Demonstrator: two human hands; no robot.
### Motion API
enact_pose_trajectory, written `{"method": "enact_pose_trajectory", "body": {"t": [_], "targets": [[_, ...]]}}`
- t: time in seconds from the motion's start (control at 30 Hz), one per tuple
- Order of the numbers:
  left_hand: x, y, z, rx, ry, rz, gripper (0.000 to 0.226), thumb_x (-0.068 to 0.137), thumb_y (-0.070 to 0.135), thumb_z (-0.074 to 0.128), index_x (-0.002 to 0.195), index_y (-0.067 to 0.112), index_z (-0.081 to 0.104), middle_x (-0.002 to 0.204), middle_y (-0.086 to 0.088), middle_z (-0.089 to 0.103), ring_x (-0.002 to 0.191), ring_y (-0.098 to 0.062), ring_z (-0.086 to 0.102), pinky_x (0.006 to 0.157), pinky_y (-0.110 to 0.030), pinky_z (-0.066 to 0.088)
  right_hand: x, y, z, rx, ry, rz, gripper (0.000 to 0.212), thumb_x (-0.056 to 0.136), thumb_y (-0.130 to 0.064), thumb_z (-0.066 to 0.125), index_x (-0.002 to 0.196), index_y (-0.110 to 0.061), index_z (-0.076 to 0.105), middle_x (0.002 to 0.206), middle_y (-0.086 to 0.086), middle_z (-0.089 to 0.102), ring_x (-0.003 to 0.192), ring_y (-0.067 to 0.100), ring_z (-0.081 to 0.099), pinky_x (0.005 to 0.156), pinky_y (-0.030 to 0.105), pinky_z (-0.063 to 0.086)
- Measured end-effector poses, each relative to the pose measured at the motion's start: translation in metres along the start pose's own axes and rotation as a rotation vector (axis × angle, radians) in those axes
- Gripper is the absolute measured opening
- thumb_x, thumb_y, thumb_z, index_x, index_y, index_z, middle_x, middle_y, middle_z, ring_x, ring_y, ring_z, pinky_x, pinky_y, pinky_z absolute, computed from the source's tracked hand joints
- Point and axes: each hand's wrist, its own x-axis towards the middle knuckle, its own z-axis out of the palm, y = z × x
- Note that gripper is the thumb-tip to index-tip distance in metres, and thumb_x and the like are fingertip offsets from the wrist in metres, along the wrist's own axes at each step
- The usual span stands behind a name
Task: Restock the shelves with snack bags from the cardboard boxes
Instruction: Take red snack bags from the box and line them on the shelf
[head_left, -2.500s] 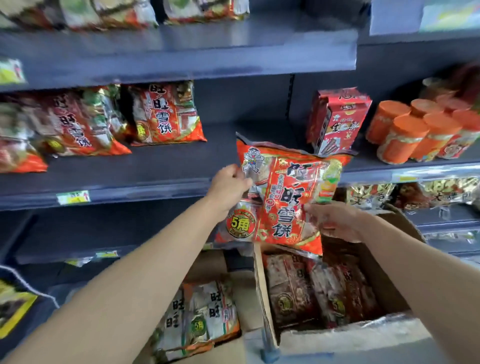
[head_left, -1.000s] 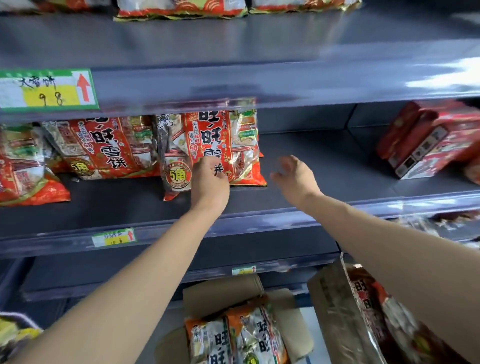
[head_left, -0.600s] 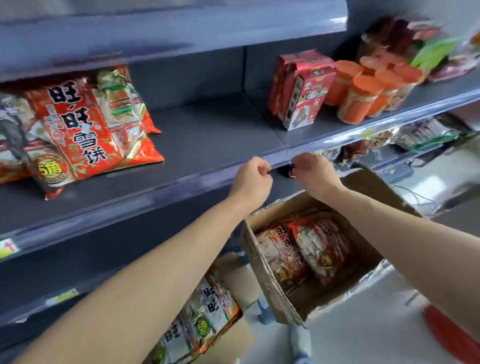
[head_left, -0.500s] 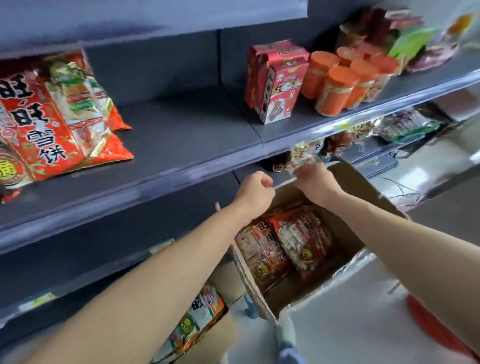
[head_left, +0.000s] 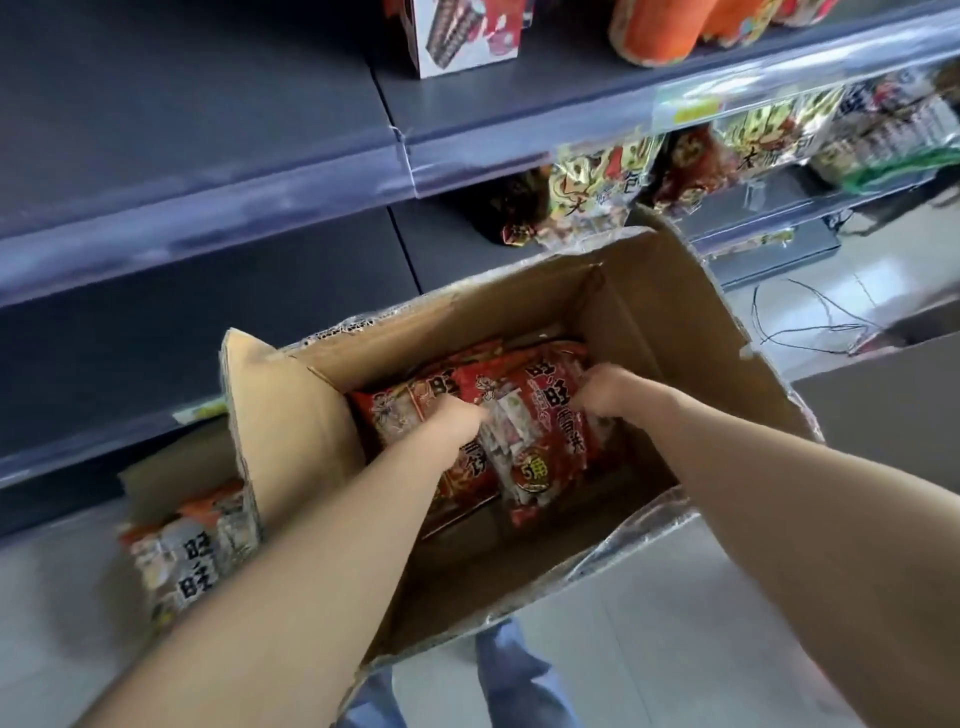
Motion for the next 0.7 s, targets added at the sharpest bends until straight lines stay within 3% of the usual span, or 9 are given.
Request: {"method": "enact_pose_trajectory", "body": {"t": [0.03, 0.1, 0.23, 0.37, 0.43, 0.53, 0.6, 0.7], "targets": [[0.009, -0.003, 0.007, -0.008, -0.006, -0.018, 0.05, 0.091, 0.021, 0.064, 0.132, 0.0, 0.043, 0.131, -0.014, 0.051, 0.12, -0.031, 0.051, 0.1, -0.036, 0.045, 0.011, 0.004, 0.004, 0.002, -0.001, 0.016, 0.036, 0.097, -0.012, 0.044, 0.13, 0.001, 0.053, 0.134, 0.016, 0.055, 0.114, 0.025, 0.056, 0.085, 0.025, 0.046], [0.023, -0.005, 0.021, -0.039, -0.032, -0.045, 0.055, 0.09, 0.026, 0.065, 0.133, -0.001, 0.045, 0.135, -0.015, 0.051, 0.124, -0.029, 0.049, 0.099, -0.032, 0.041, 0.031, 0.014, 0.012, -0.113, -0.032, -0.017, 0.04, 0.097, -0.015, 0.046, 0.133, 0.0, 0.05, 0.137, 0.018, 0.052, 0.122, 0.028, 0.053, 0.095, 0.028, 0.042], [0.041, -0.002, 0.042, -0.168, -0.042, -0.134, 0.067, 0.084, 0.03, 0.071, 0.138, 0.002, 0.042, 0.141, -0.015, 0.048, 0.129, -0.032, 0.046, 0.104, -0.04, 0.038, 0.055, 0.03, 0.021, -0.158, -0.094, -0.042, 0.037, 0.097, -0.016, 0.048, 0.132, -0.005, 0.053, 0.135, 0.015, 0.055, 0.122, 0.028, 0.054, 0.097, 0.027, 0.043], [0.052, 0.002, 0.053, -0.306, -0.016, -0.144, 0.045, 0.084, 0.014, 0.07, 0.124, 0.003, 0.052, 0.111, -0.013, 0.062, 0.099, -0.033, 0.06, 0.083, -0.042, 0.051, 0.06, 0.037, 0.015, -0.109, -0.095, -0.013, 0.036, 0.097, -0.014, 0.047, 0.131, -0.003, 0.053, 0.134, 0.017, 0.054, 0.121, 0.03, 0.054, 0.096, 0.03, 0.044], [0.056, 0.003, 0.055, -0.294, 0.0, -0.115, 0.037, 0.088, 0.011, 0.059, 0.124, 0.006, 0.053, 0.111, -0.012, 0.065, 0.095, -0.031, 0.064, 0.077, -0.04, 0.055, 0.058, 0.037, 0.01, -0.053, -0.094, 0.005, 0.035, 0.095, -0.012, 0.05, 0.128, -0.001, 0.053, 0.131, 0.018, 0.056, 0.118, 0.032, 0.056, 0.092, 0.032, 0.046], [0.039, 0.011, 0.044, -0.206, 0.123, 0.021, 0.046, 0.085, 0.005, 0.048, 0.13, 0.014, 0.053, 0.129, -0.009, 0.06, 0.112, -0.031, 0.06, 0.093, -0.044, 0.052, 0.044, 0.032, 0.001, -0.014, -0.081, 0.004, 0.036, 0.094, -0.011, 0.052, 0.128, 0.001, 0.053, 0.131, 0.02, 0.056, 0.118, 0.033, 0.055, 0.09, 0.033, 0.046], [0.014, 0.017, 0.035, -0.11, 0.161, 0.103, 0.049, 0.088, 0.0, 0.043, 0.135, 0.013, 0.05, 0.136, -0.006, 0.054, 0.118, -0.028, 0.054, 0.1, -0.036, 0.046, 0.033, 0.03, -0.003, -0.021, -0.074, 0.015, 0.037, 0.097, -0.013, 0.049, 0.131, 0.002, 0.05, 0.134, 0.019, 0.053, 0.122, 0.033, 0.052, 0.093, 0.032, 0.044], [-0.015, 0.021, 0.019, 0.014, 0.172, 0.21, 0.056, 0.094, 0.002, 0.047, 0.146, 0.016, 0.036, 0.148, -0.005, 0.042, 0.131, -0.026, 0.044, 0.109, -0.034, 0.038, 0.011, 0.025, -0.01, 0.0, -0.058, 0.024, 0.037, 0.097, -0.01, 0.047, 0.131, 0.003, 0.05, 0.136, 0.02, 0.051, 0.125, 0.033, 0.05, 0.082, 0.029, 0.041]]}}
